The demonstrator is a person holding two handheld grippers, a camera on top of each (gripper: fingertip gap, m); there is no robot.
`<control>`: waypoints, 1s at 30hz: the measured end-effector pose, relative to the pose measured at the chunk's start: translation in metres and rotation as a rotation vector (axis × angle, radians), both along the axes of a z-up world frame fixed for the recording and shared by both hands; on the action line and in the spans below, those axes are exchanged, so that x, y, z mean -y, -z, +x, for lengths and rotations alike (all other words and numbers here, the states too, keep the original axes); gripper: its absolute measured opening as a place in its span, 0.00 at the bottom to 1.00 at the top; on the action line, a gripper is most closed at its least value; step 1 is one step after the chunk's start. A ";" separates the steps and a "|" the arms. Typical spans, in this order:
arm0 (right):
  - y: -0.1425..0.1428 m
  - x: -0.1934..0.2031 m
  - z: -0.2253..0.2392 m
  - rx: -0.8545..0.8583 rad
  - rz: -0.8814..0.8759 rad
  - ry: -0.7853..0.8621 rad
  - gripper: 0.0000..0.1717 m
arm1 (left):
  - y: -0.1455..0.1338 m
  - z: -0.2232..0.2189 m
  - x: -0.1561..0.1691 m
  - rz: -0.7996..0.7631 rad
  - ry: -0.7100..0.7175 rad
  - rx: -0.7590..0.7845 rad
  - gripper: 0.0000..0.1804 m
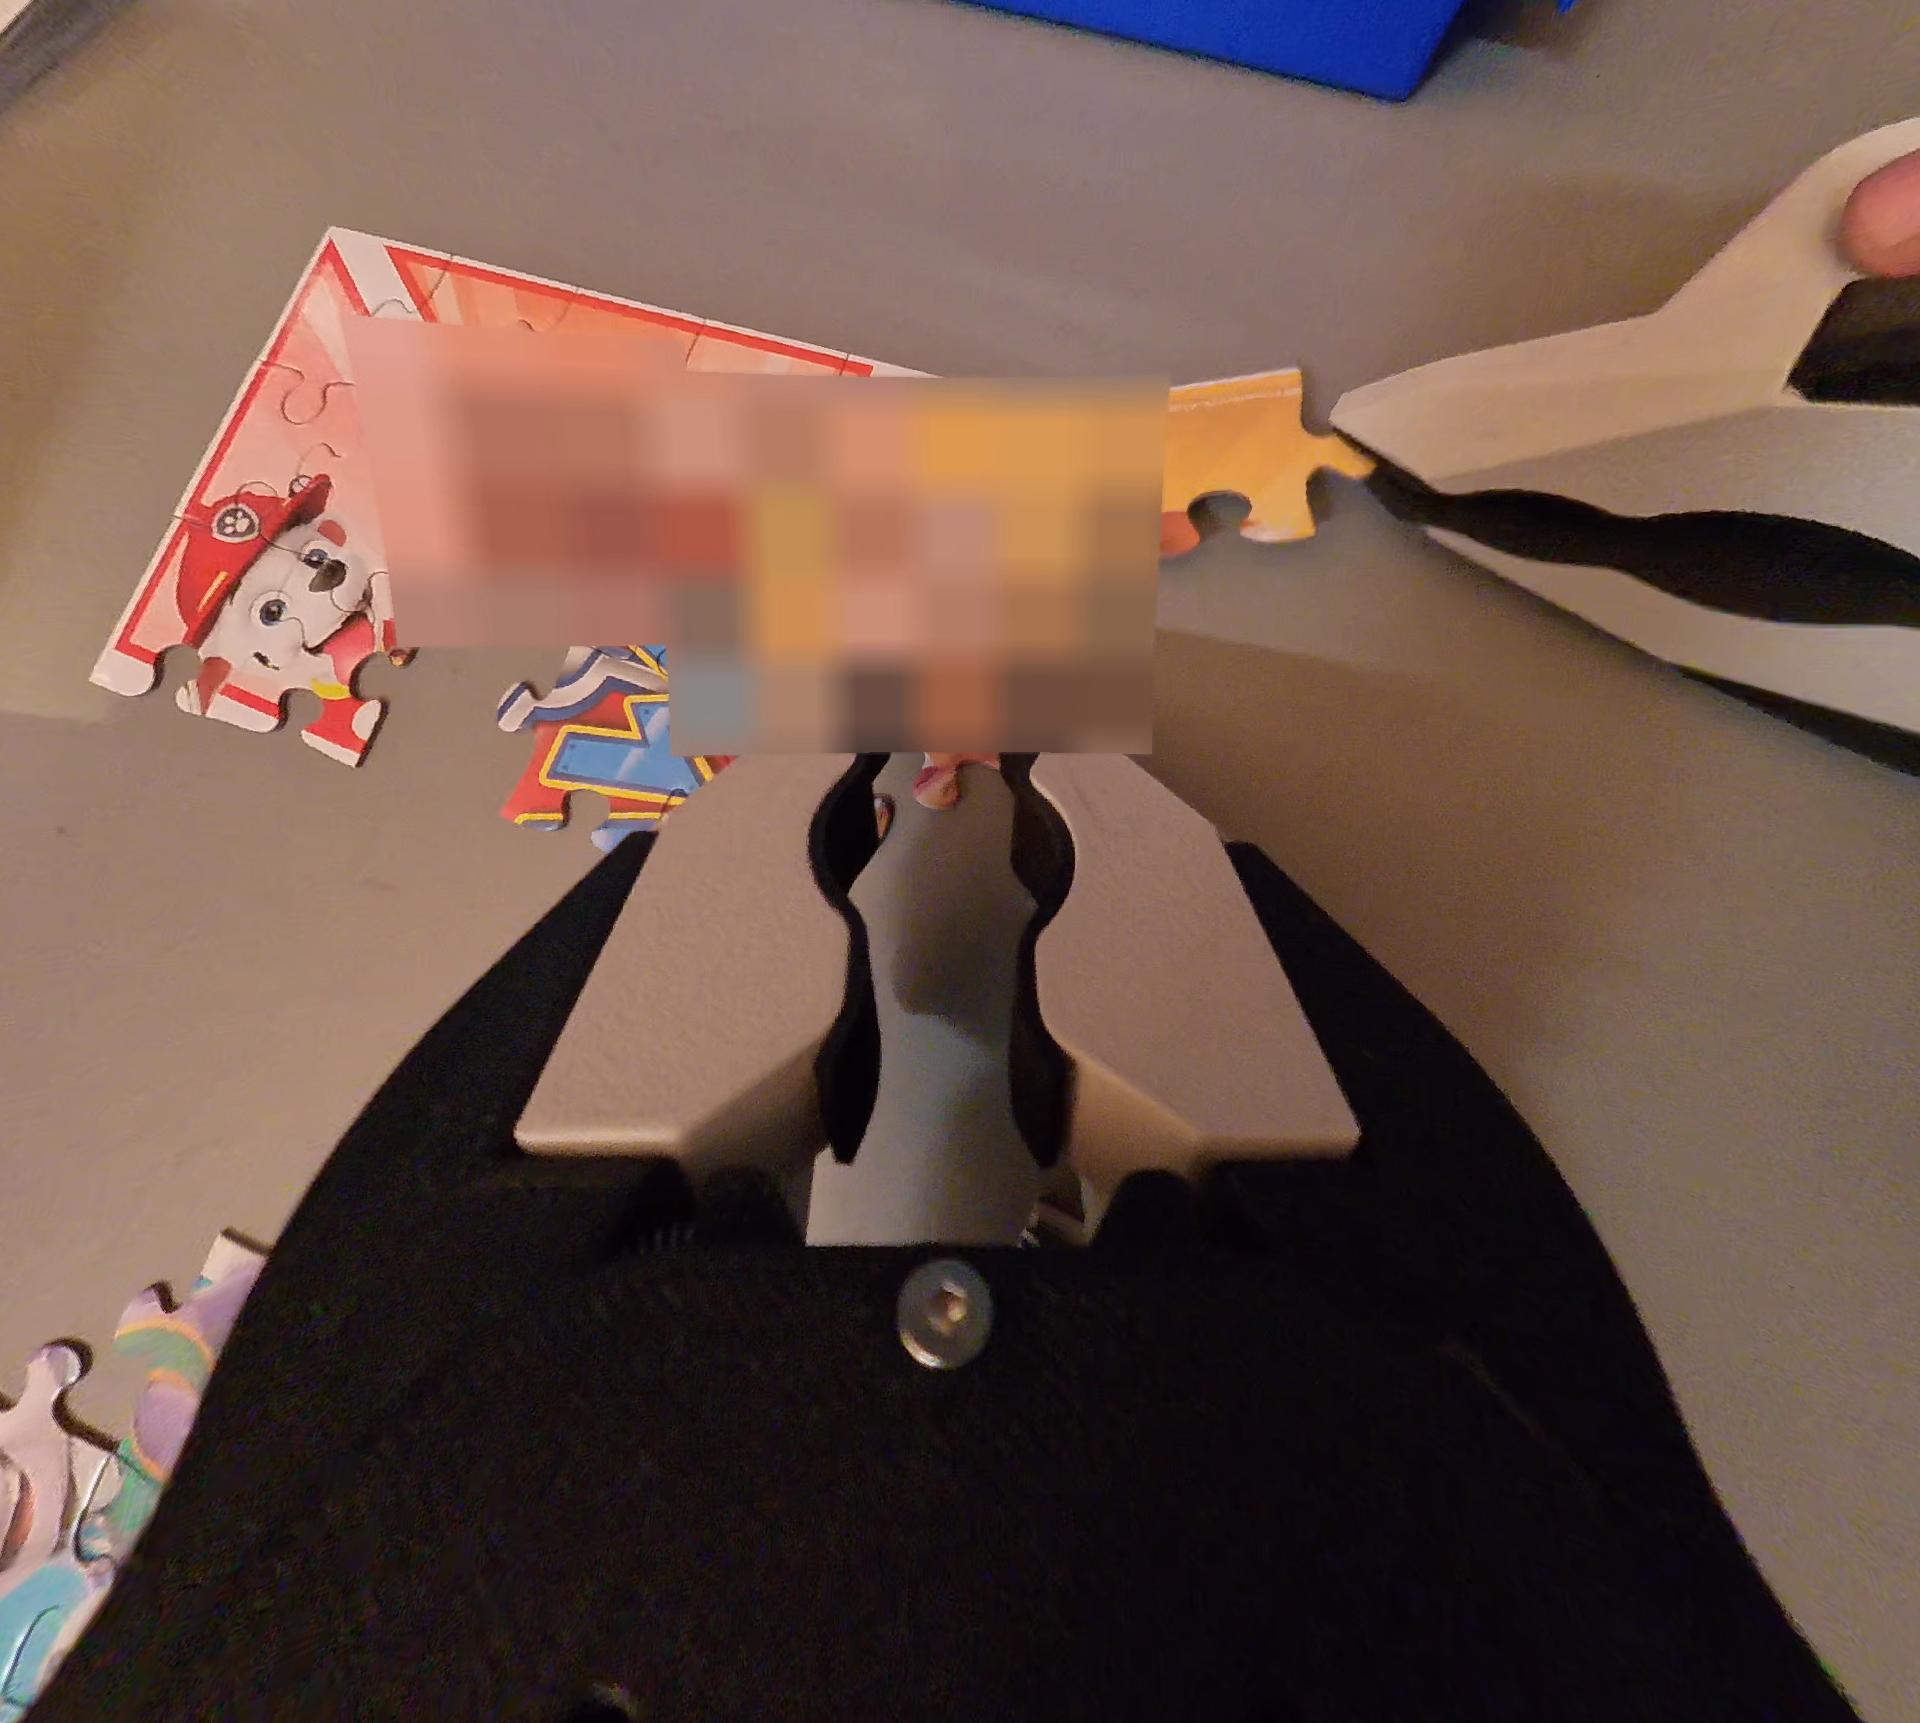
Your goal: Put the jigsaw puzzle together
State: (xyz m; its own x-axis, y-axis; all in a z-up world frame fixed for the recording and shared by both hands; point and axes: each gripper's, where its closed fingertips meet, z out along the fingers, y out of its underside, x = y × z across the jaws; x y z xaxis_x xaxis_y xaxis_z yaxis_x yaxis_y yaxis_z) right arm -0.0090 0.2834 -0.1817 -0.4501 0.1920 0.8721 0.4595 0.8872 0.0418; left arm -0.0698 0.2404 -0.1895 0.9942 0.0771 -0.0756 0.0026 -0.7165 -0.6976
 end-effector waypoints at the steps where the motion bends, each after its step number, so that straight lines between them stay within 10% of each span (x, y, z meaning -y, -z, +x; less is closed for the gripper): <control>1: 0.001 0.004 0.000 0.008 -0.023 -0.009 0.05 | 0.000 0.000 0.000 -0.001 0.000 0.003 0.10; 10: -0.001 0.009 0.000 -0.014 -0.337 0.039 0.14 | 0.000 0.001 0.000 0.003 0.002 0.009 0.10; 16: -0.013 0.036 0.007 0.011 -0.961 0.103 0.23 | -0.002 0.003 0.001 0.020 0.005 0.039 0.09; 30: 0.009 0.014 -0.015 -0.034 -1.266 0.327 0.30 | 0.000 0.005 0.002 0.020 0.010 0.071 0.09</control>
State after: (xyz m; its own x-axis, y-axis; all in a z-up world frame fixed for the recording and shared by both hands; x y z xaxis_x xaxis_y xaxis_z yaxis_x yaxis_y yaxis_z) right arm -0.0235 0.2692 -0.1907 -0.2078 0.9780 0.0174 0.6441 0.1502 -0.7501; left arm -0.0649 0.2388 -0.1899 0.9977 0.0681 -0.0032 0.0457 -0.7026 -0.7101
